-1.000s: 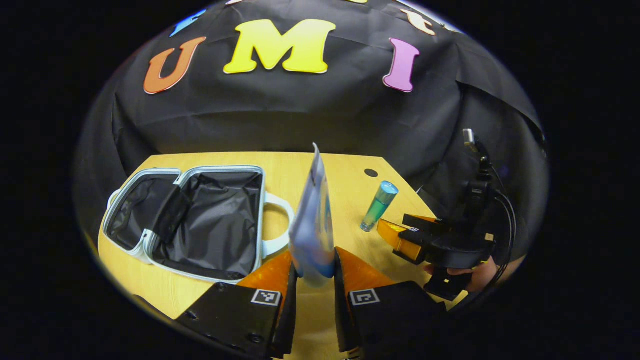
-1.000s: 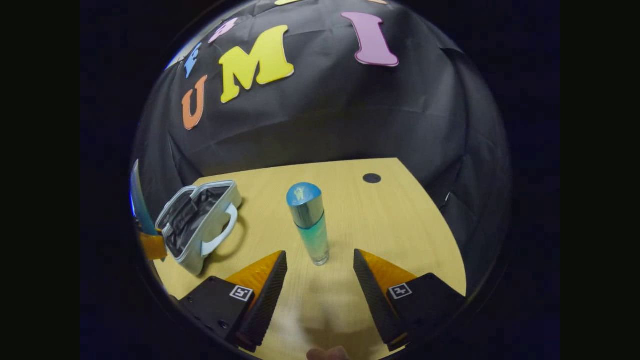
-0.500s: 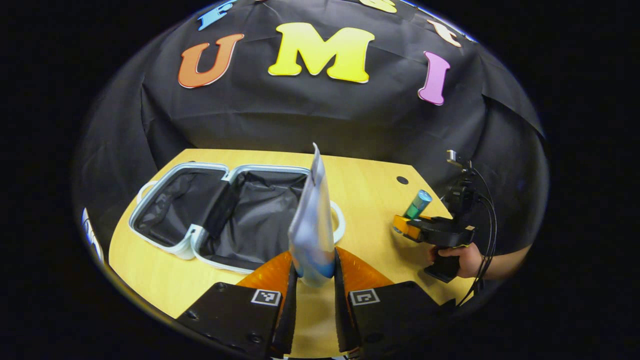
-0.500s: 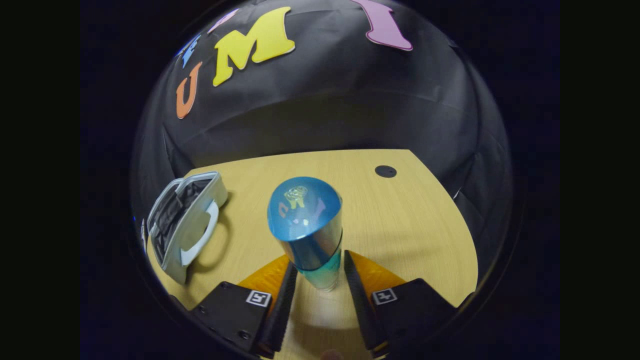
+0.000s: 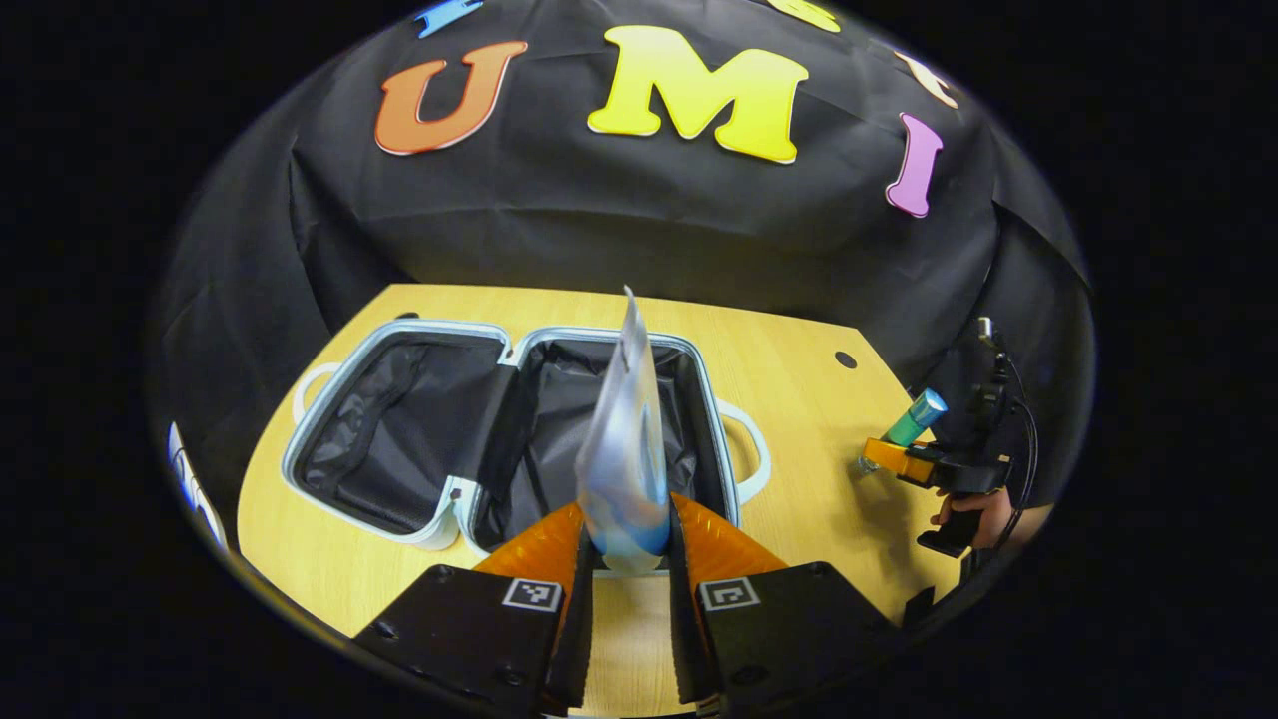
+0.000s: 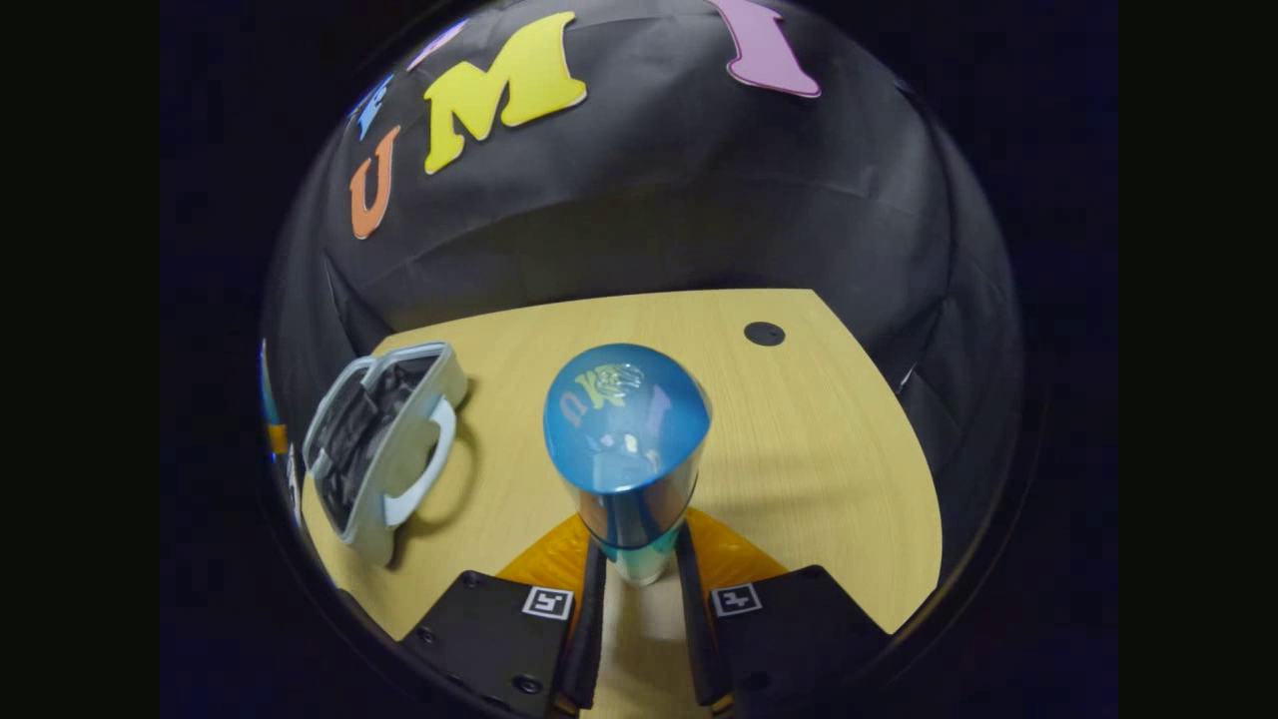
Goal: First open the suitcase, pack the skin care products into it, and then close the suitcase.
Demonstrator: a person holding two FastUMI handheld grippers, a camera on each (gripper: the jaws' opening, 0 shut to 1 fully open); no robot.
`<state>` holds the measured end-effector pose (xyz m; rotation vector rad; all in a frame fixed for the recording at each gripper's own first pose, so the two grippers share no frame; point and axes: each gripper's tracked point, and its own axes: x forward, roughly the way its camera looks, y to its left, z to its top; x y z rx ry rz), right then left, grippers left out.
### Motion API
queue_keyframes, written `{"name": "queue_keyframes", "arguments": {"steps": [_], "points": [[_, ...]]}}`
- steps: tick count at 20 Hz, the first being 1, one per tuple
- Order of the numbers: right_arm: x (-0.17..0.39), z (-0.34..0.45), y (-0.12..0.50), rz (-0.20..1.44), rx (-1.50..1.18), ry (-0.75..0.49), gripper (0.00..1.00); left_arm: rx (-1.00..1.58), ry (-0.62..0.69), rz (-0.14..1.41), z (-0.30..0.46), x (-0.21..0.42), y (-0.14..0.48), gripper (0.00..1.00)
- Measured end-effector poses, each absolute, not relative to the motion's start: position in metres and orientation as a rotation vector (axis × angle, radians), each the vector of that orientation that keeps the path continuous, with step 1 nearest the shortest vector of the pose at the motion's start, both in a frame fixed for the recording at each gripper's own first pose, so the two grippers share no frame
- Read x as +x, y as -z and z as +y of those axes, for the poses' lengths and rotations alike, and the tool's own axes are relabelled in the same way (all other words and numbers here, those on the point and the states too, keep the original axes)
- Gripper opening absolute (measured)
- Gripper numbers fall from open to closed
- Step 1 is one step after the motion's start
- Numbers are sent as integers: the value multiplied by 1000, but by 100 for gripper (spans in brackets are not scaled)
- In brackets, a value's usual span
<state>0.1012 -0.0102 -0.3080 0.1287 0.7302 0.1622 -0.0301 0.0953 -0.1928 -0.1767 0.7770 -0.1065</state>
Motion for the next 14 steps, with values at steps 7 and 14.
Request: {"name": "queue_keyframes", "arguments": {"steps": [7,14], "points": [[28,1,250,760,237,-228,31,-182,265,1100,112,1,252,36],[-9,-10,224,735,202,-244,30,-113,408,1445,123,5,309,36]]}}
